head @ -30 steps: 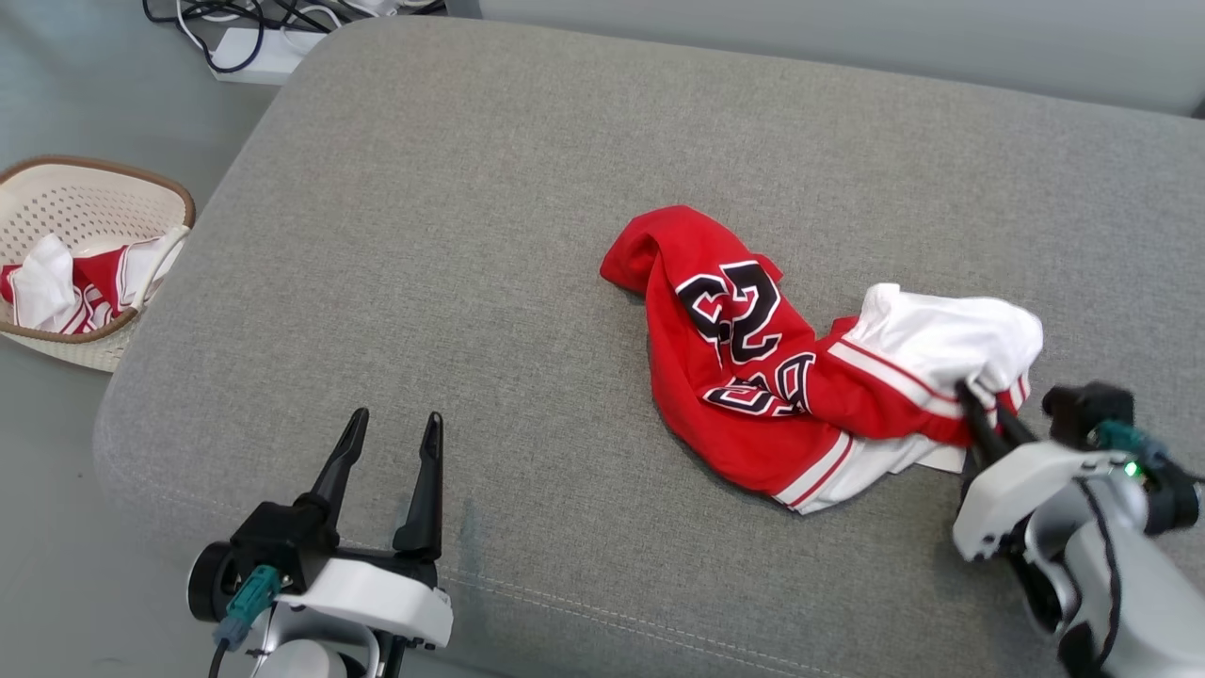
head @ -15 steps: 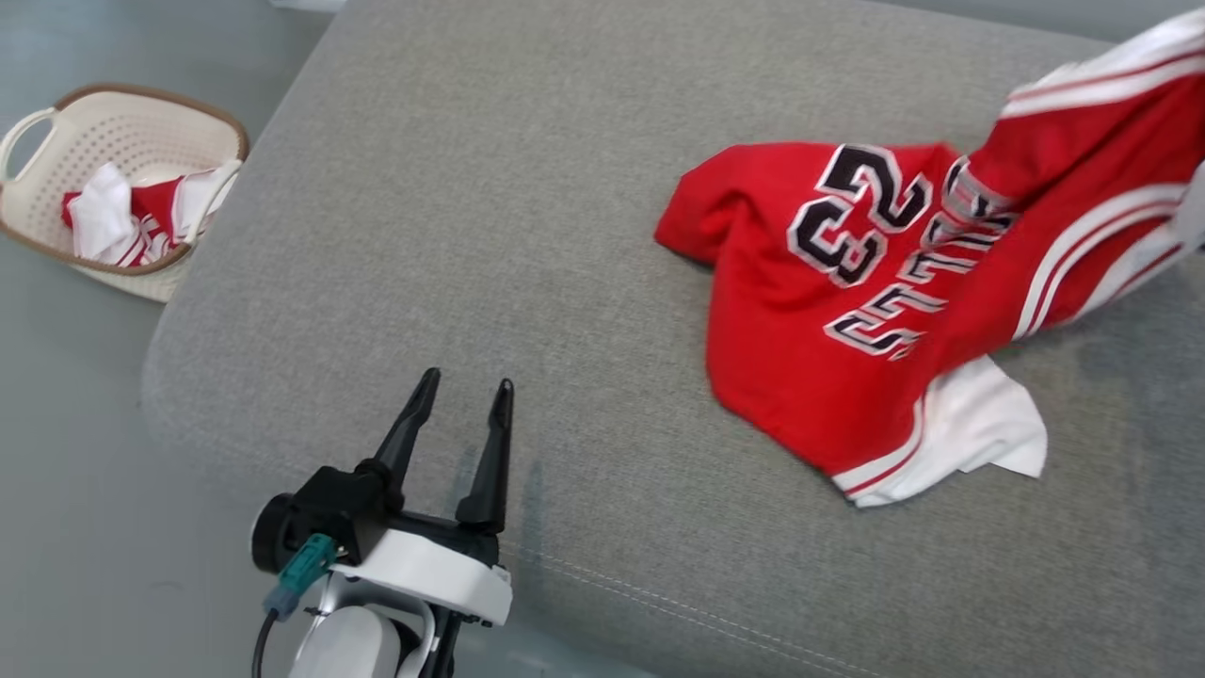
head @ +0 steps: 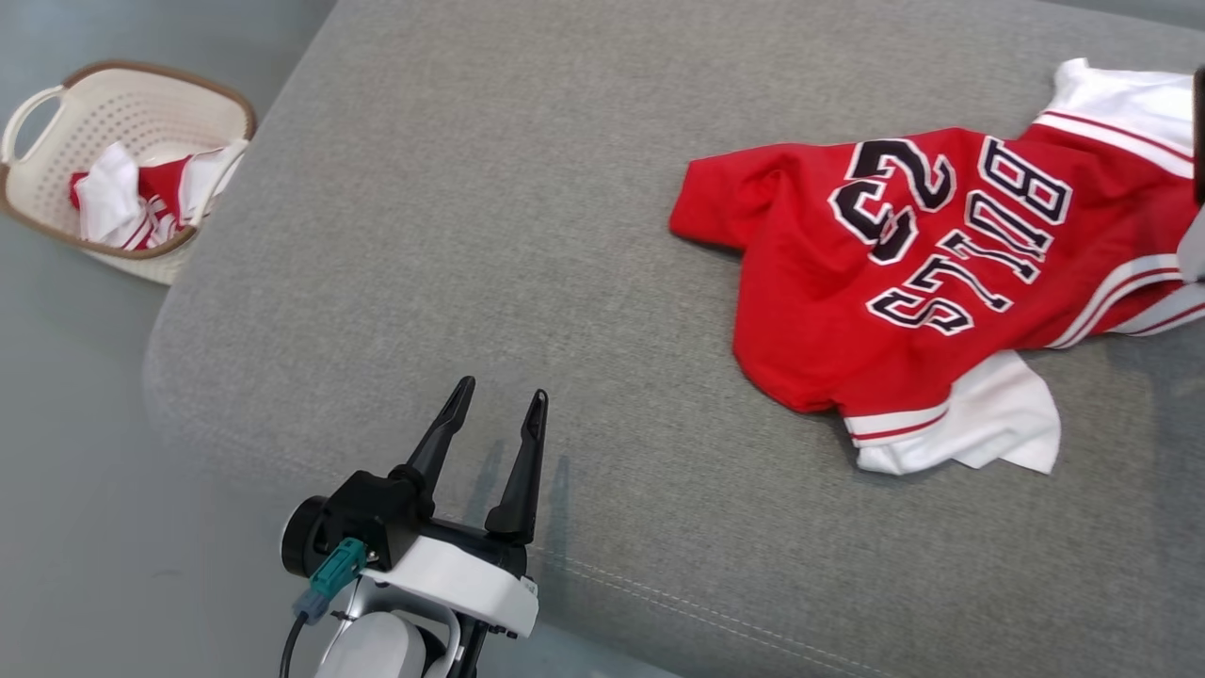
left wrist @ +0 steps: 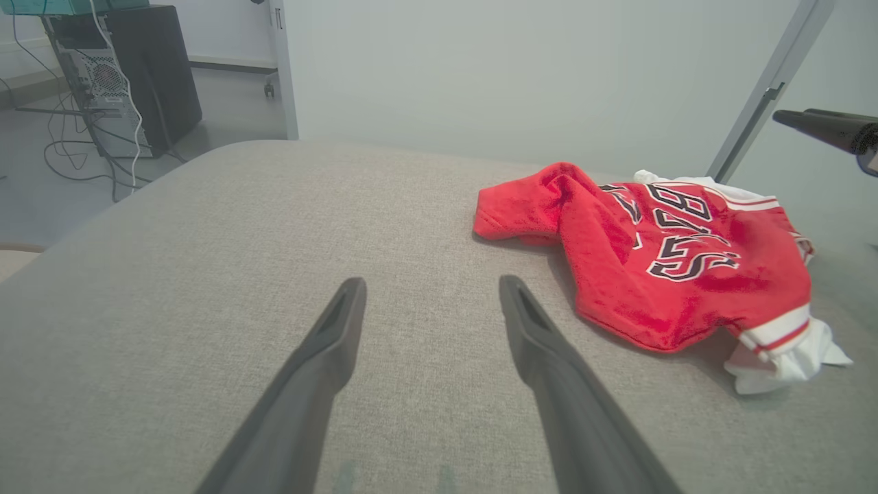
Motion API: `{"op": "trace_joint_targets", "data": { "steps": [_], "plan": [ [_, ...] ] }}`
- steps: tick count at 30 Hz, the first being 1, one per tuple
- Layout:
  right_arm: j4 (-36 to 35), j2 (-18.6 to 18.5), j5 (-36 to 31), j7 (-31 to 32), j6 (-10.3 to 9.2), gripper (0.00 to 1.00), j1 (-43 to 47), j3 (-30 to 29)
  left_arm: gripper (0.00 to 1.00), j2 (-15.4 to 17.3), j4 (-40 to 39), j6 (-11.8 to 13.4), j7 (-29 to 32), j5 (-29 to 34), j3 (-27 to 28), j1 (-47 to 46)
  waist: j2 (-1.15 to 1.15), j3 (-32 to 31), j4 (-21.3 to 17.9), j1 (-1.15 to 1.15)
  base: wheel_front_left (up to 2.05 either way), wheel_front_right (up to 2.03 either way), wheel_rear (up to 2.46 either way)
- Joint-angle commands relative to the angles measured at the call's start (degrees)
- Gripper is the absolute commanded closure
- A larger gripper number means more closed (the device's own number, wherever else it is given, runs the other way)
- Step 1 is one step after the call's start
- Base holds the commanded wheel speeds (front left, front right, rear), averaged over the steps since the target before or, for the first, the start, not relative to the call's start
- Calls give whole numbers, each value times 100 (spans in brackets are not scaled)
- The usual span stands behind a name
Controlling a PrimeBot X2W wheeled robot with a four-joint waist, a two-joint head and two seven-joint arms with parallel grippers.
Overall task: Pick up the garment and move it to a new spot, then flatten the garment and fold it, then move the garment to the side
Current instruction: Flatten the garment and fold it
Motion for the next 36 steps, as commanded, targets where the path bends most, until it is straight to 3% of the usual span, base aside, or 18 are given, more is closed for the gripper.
{"op": "trace_joint_targets", "data": {
  "steps": [1, 9, 14, 26, 36],
  "plan": [
    [-192, -39, 129, -100, 23, 0, 270, 89, 0, 51, -128, 27, -58, 18, 195, -188, 0, -88, -140, 0, 0, 0, 0],
    [-1272, -6, 1078, -222, 23, 0, 1842, 698, 0, 51, -75, -59, -58, 155, 266, -183, 0, -312, -685, 0, 0, 0, 0],
    [-1842, 81, 1471, -232, 23, 0, 2641, 958, 0, 51, -29, -102, -58, 194, 304, -166, 0, -406, -826, 0, 0, 0, 0],
    [-2269, 333, 1922, 47, 23, 0, 3401, 1587, 0, 51, -35, -128, -58, 147, 275, -134, 0, -376, -657, 0, 0, 0, 0],
    [-2336, 237, 2029, 133, 23, 0, 3643, 1725, 0, 51, -58, -94, -58, 90, 236, -84, 0, -408, -550, 0, 0, 0, 0]
  ]
}}
